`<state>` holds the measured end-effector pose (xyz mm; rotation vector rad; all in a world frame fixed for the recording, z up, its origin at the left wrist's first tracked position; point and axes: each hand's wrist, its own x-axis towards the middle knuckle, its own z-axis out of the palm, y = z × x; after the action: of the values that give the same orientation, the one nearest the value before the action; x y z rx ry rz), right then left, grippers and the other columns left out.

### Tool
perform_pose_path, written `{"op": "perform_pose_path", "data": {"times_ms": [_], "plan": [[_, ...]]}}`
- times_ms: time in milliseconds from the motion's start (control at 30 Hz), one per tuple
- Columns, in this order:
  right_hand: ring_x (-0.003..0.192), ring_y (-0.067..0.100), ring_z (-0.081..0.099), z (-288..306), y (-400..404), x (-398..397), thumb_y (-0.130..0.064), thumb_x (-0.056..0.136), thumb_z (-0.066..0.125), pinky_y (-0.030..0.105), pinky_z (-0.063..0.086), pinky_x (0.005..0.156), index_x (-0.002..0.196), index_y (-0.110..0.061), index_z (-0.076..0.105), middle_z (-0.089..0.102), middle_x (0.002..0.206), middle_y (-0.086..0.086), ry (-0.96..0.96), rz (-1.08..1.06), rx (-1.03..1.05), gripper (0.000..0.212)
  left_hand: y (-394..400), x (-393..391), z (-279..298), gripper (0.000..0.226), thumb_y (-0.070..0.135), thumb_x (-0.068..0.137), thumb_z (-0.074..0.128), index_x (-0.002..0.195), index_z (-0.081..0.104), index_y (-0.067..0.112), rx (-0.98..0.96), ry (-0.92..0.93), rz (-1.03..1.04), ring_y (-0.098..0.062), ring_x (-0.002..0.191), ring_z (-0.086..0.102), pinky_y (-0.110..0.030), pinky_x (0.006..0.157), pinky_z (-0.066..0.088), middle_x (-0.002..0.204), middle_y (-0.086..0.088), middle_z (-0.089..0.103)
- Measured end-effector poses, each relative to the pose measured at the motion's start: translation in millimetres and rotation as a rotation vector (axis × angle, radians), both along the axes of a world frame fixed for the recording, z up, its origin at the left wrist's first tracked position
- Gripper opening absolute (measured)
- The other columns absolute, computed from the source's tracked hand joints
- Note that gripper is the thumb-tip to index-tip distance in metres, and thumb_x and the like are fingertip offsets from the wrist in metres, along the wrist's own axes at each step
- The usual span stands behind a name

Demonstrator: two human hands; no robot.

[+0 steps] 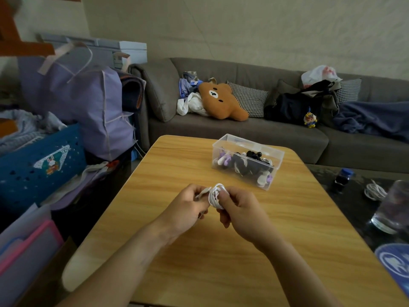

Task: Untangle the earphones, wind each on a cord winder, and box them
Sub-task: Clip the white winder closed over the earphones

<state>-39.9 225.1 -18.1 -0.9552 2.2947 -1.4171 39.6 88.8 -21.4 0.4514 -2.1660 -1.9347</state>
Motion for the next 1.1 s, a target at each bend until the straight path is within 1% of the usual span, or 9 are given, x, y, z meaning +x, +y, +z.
{"op": "perform_pose_path", "data": {"times_ms": [133, 233, 333, 533, 633, 733, 867, 1000, 1100], "plan": [[0.049, 0.004, 0.055, -1, -1, -1, -0.028, 0.104, 0.047, 0.026, 0.044, 0.054, 0.085, -0.015, 0.061, 0.062, 0.062, -0.003, 0.157, -0.012, 0.122, 0.027, -1, 0, -1, 0.014, 0.006, 0.096, 0.059, 0.11, 0.056, 0.007, 0.066, 0.0, -0.064, -0.014, 0.073, 0.051, -0.025, 0.066, 0.044, 0.083, -0.006, 0.057], [0.062, 0.014, 0.058, -3, 0, -2, -0.028, 0.103, 0.049, 0.032, 0.045, 0.058, 0.087, -0.018, 0.061, 0.06, 0.066, -0.005, 0.29, -0.037, 0.171, 0.023, 0, 2, 1, 0.033, 0.013, 0.073, 0.064, 0.104, 0.057, 0.005, 0.209, 0.022, -0.071, -0.017, 0.069, 0.051, -0.035, 0.07, 0.039, 0.08, -0.01, 0.056], [0.062, 0.008, 0.054, -3, 1, -2, -0.026, 0.104, 0.048, 0.02, 0.041, 0.053, 0.086, -0.023, 0.058, 0.056, 0.067, -0.01, 0.349, -0.027, 0.212, 0.02, 0, 2, 2, 0.038, 0.014, 0.063, 0.054, 0.101, 0.053, 0.005, 0.342, 0.047, -0.098, -0.017, 0.072, 0.05, -0.034, 0.07, 0.038, 0.082, -0.009, 0.055], [0.065, 0.008, 0.053, -7, -2, 4, -0.021, 0.105, 0.045, 0.019, 0.041, 0.057, 0.087, -0.019, 0.056, 0.061, 0.076, -0.007, 0.446, 0.051, 0.285, 0.022, 7, -1, 0, 0.031, 0.026, 0.088, 0.071, 0.112, 0.055, 0.015, 0.185, 0.033, -0.028, -0.014, 0.075, 0.061, -0.033, 0.068, 0.049, 0.092, -0.008, 0.065], [0.063, 0.014, 0.062, -5, -2, 3, -0.033, 0.107, 0.039, 0.033, 0.052, 0.061, 0.09, -0.012, 0.062, 0.067, 0.077, 0.0, 0.26, 0.069, 0.226, 0.035, 8, -1, -5, 0.024, 0.035, 0.097, 0.059, 0.117, 0.065, 0.022, -0.028, 0.1, 0.037, -0.014, 0.082, 0.063, -0.026, 0.07, 0.051, 0.1, -0.008, 0.068], [0.059, 0.014, 0.061, -2, -4, 5, -0.039, 0.106, 0.04, 0.031, 0.053, 0.058, 0.095, -0.004, 0.062, 0.065, 0.075, 0.005, -0.114, 0.068, 0.112, 0.042, 9, -2, -11, 0.028, 0.043, 0.097, 0.054, 0.117, 0.064, 0.026, -0.254, 0.227, 0.145, -0.003, 0.094, 0.062, -0.013, 0.073, 0.049, 0.114, -0.005, 0.062], [0.083, 0.026, 0.072, -1, -9, 10, -0.039, 0.105, 0.044, 0.035, 0.061, 0.074, 0.109, -0.003, 0.065, 0.072, 0.1, 0.016, -0.437, 0.082, -0.138, 0.042, 20, 2, -6, 0.02, 0.041, 0.095, 0.048, 0.114, 0.053, 0.036, -0.33, 0.43, 0.168, -0.001, 0.1, 0.059, -0.015, 0.074, 0.053, 0.117, 0.003, 0.051], [0.085, 0.023, 0.075, 2, -8, 12, -0.022, 0.103, 0.05, 0.027, 0.059, 0.071, 0.107, 0.001, 0.068, 0.076, 0.094, 0.012, -0.534, 0.023, -0.337, 0.03, 21, 2, -6, 0.021, 0.039, 0.095, 0.055, 0.114, 0.052, 0.033, -0.45, 0.501, 0.144, -0.005, 0.103, 0.058, -0.017, 0.077, 0.053, 0.113, 0.009, 0.052], [0.081, 0.019, 0.075, -4, -7, 5, -0.023, 0.102, 0.055, 0.033, 0.062, 0.072, 0.101, -0.002, 0.071, 0.077, 0.087, 0.008, -0.47, -0.131, -0.316, 0.026, 19, 2, -8, 0.022, 0.038, 0.091, 0.065, 0.108, 0.058, 0.026, -0.661, 0.526, 0.219, -0.006, 0.1, 0.057, -0.013, 0.08, 0.048, 0.106, 0.01, 0.055]]}}
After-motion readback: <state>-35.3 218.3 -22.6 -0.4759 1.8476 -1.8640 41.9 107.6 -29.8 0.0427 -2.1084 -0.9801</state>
